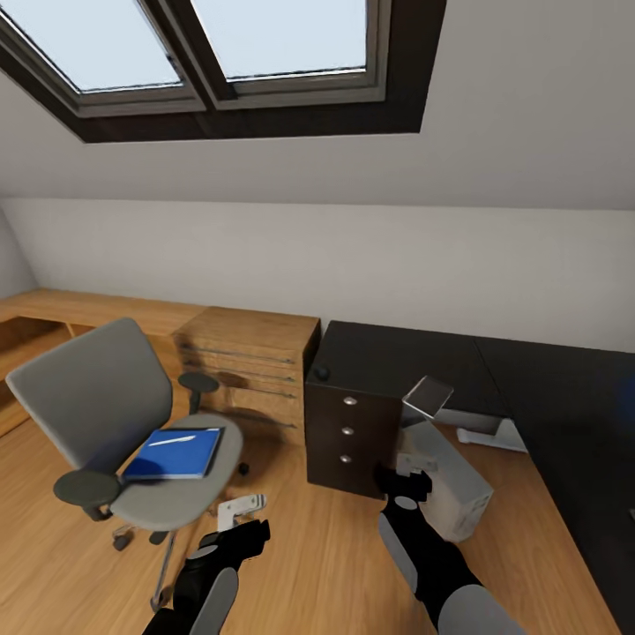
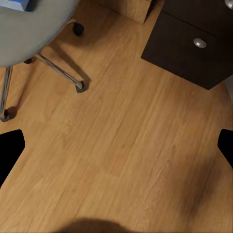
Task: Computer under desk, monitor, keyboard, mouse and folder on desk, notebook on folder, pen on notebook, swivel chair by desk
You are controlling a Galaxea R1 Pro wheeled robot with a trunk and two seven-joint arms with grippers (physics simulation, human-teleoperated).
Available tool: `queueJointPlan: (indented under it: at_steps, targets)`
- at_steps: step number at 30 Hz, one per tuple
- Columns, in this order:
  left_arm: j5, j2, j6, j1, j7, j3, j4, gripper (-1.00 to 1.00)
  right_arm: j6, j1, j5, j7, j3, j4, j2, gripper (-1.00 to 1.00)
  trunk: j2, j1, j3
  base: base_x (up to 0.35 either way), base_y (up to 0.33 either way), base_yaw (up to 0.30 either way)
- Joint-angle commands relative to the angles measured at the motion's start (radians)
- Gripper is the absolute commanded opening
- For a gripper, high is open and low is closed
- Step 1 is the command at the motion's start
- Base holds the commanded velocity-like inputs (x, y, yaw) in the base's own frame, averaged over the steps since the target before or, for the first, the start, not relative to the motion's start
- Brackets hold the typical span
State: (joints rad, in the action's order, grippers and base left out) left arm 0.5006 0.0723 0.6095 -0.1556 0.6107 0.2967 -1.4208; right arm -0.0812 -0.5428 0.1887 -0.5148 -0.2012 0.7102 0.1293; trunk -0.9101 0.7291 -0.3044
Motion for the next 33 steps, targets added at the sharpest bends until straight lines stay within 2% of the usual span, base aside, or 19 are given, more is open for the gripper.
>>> queueJointPlan:
  at_steps: [1, 3, 4, 13, 20, 33]
  targets:
    - [0.01, 0.0, 0.001, -0.001, 0.01, 0.002, -0.001, 1.0, -0.006, -0.001, 0.004, -0.007, -0.006, 0.002, 0.0, 1.0, -0.001, 0.001, -0.001, 0.321, 0.0, 0.0]
    - [0.01, 0.0, 0.001, -0.001, 0.01, 0.002, -0.001, 1.0, -0.005, -0.001, 0.005, -0.008, -0.008, 0.003, 0.001, 1.0, -0.001, 0.001, -0.001, 0.321, 0.0, 0.0]
    - [0.01, -0.001, 0.001, -0.001, 0.009, 0.002, -0.001, 1.0, 0.02, -0.002, 0.007, -0.01, -0.009, 0.028, 0.003, 1.0, -0.001, 0.001, -0.001, 0.321, 0.0, 0.0]
    - [0.012, -0.002, 0.001, -0.001, 0.009, 0.002, 0.004, 1.0, 0.034, -0.002, 0.009, -0.011, -0.01, 0.041, 0.005, 1.0, -0.001, 0.001, -0.001, 0.321, -0.059, 0.032]
    - [0.012, -0.002, 0.002, -0.001, 0.009, 0.002, 0.005, 1.0, 0.036, -0.002, 0.009, -0.011, -0.01, 0.041, 0.004, 1.0, -0.001, 0.001, -0.001, 0.256, -0.155, 0.232]
    - [0.01, 0.0, 0.003, -0.001, 0.01, 0.005, 0.005, 1.0, 0.037, -0.002, 0.006, -0.01, -0.009, 0.043, 0.003, 1.0, -0.001, 0.001, -0.003, 0.111, -0.031, 0.258]
